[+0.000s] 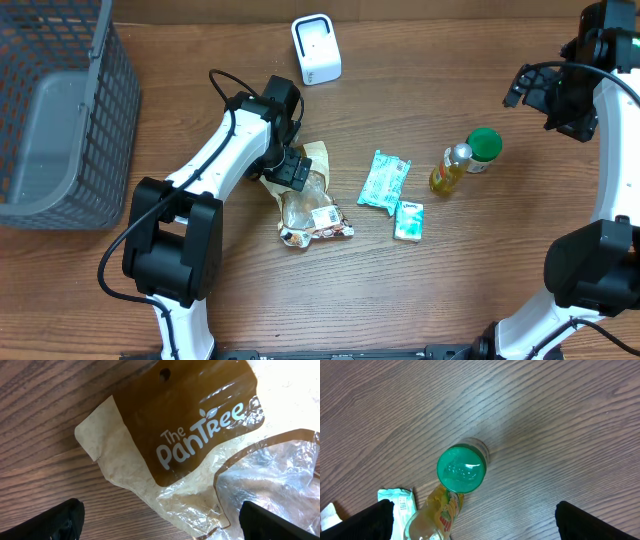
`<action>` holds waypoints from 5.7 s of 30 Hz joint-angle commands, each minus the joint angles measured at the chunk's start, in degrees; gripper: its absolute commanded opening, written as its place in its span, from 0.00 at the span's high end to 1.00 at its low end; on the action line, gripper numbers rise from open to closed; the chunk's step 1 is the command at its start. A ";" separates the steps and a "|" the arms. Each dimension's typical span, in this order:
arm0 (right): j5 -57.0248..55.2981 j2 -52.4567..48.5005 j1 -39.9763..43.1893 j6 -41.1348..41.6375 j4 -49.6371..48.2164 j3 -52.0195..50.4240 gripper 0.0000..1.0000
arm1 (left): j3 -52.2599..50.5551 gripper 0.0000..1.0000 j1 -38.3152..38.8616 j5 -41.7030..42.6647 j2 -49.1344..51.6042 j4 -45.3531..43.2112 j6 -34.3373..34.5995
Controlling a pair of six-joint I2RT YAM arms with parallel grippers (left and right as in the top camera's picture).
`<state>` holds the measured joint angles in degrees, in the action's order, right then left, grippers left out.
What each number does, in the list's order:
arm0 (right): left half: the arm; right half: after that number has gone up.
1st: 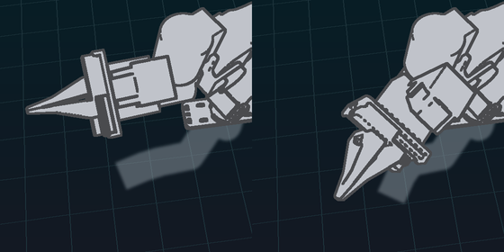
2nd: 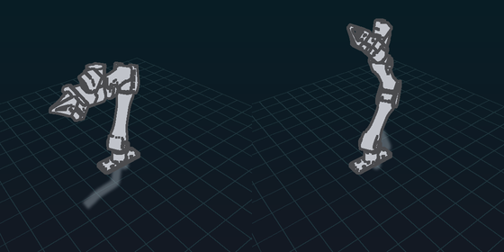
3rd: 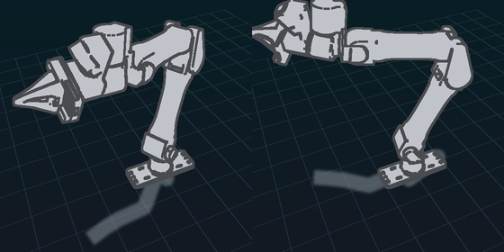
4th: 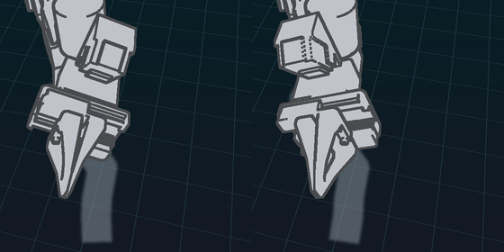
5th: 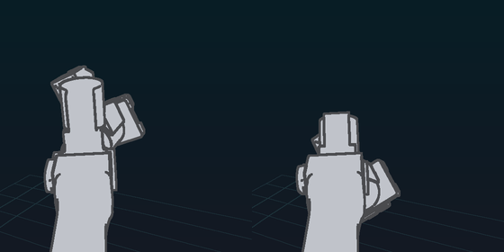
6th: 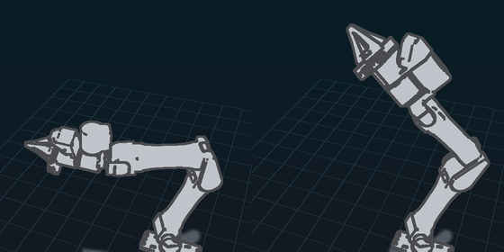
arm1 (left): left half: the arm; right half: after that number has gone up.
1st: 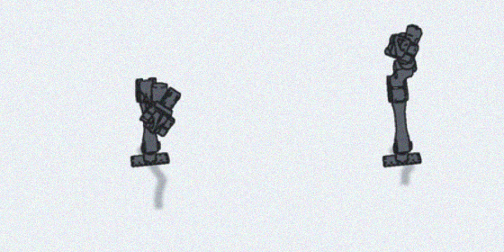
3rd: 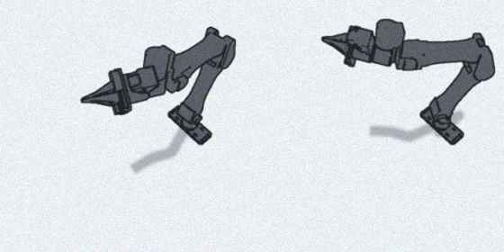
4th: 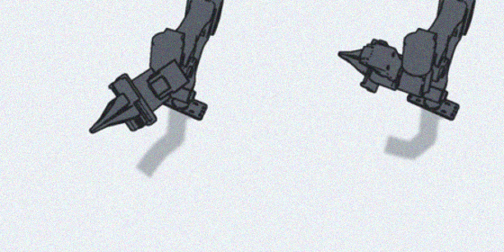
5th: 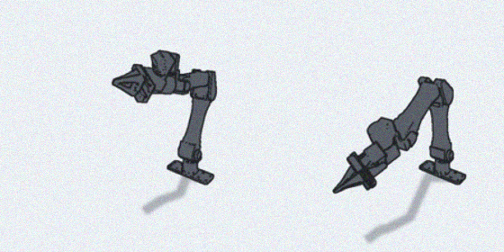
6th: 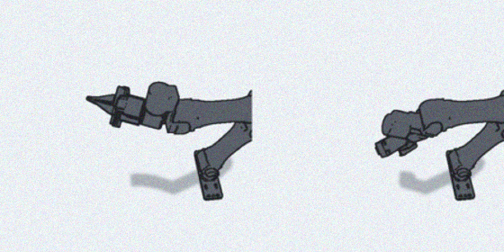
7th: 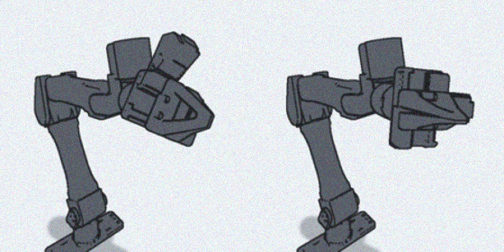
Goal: Scan the item barcode
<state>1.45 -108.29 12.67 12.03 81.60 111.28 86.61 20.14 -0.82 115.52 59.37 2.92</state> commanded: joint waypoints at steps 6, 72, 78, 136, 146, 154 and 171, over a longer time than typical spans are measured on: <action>-0.33 0.90 -0.02 0.33 -0.26 -0.02 0.00 | 0.09 0.00 -0.26 0.90 0.98 0.00 1.86; -0.31 0.90 -0.02 0.33 -0.26 -0.02 0.00 | -9.84 0.96 -1.86 6.64 -22.62 -12.41 19.41; -0.31 0.90 -0.02 0.31 -0.26 -0.02 0.00 | -9.84 0.96 -1.86 6.82 -23.50 -11.54 21.99; 5.97 0.90 -0.07 0.35 -4.00 -0.02 0.00 | -9.99 0.96 -1.86 0.39 -23.39 -5.46 39.93; 36.00 0.90 -0.50 0.28 -1.95 -0.02 0.00 | -9.99 0.96 -1.86 0.42 -23.39 -5.62 39.91; 37.66 0.90 -7.30 -1.81 0.37 -0.02 0.00 | -9.99 0.96 -1.86 0.42 -23.39 -5.84 39.91; 37.13 0.87 -24.65 -3.15 -8.37 -0.02 0.00 | -9.99 0.96 -1.86 0.44 -23.39 -5.70 39.52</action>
<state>38.33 -108.29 -11.33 9.19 72.73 111.26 76.40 18.59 0.58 92.82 53.80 41.89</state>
